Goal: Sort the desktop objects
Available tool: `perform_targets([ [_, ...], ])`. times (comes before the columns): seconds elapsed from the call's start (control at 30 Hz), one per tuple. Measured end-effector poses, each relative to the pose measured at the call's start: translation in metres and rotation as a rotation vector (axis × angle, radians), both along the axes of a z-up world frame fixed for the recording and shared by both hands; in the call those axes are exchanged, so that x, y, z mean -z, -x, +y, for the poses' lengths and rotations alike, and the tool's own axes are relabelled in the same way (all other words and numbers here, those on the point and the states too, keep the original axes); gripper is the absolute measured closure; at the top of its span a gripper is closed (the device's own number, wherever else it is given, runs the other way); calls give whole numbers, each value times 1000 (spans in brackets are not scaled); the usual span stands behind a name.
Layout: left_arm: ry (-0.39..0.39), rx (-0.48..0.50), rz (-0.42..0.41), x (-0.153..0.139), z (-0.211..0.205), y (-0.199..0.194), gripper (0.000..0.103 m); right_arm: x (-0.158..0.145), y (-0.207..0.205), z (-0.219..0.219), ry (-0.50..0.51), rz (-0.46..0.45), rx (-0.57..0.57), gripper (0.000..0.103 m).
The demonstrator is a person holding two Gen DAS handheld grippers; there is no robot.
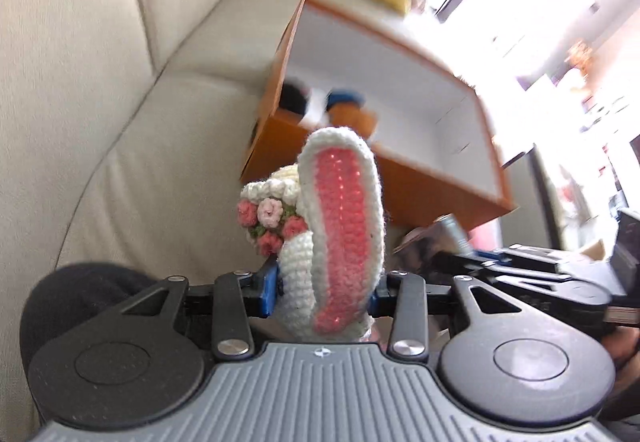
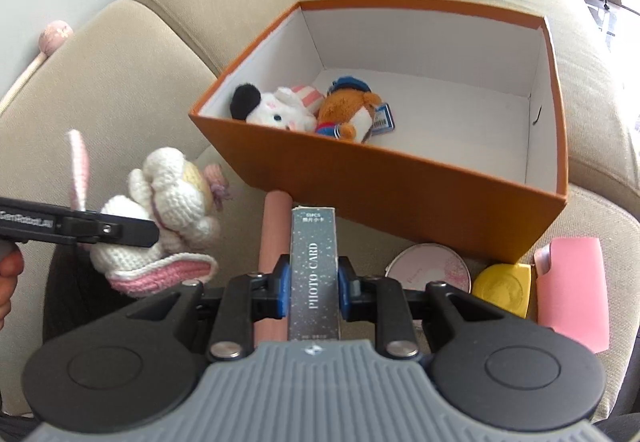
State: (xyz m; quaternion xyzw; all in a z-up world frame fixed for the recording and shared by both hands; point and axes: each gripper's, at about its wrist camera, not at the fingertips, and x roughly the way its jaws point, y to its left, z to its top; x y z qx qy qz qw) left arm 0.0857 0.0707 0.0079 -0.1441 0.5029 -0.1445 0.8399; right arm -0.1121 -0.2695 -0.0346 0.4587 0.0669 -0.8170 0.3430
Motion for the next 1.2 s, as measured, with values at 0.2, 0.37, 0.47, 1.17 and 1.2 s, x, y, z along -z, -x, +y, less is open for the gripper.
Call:
perform_targets([
  [0.2, 57, 24, -127, -41, -8, -8, 57, -35, -3, 3, 60, 68, 0, 79],
  [0.37, 62, 40, -194, -59, -24, -30, 57, -66, 3, 4, 83, 149, 15, 79],
  [0.47, 73, 46, -216, -65, -30, -44, 57, -78, 11, 3, 81, 188, 31, 79],
  [1.17, 141, 158, -9, 28, -106, -131, 57, -55, 115, 7, -6, 128, 321, 79],
  [1.2, 118, 167, -5, 34, -109, -132, 57, -51, 119, 6, -15, 119, 325, 79],
])
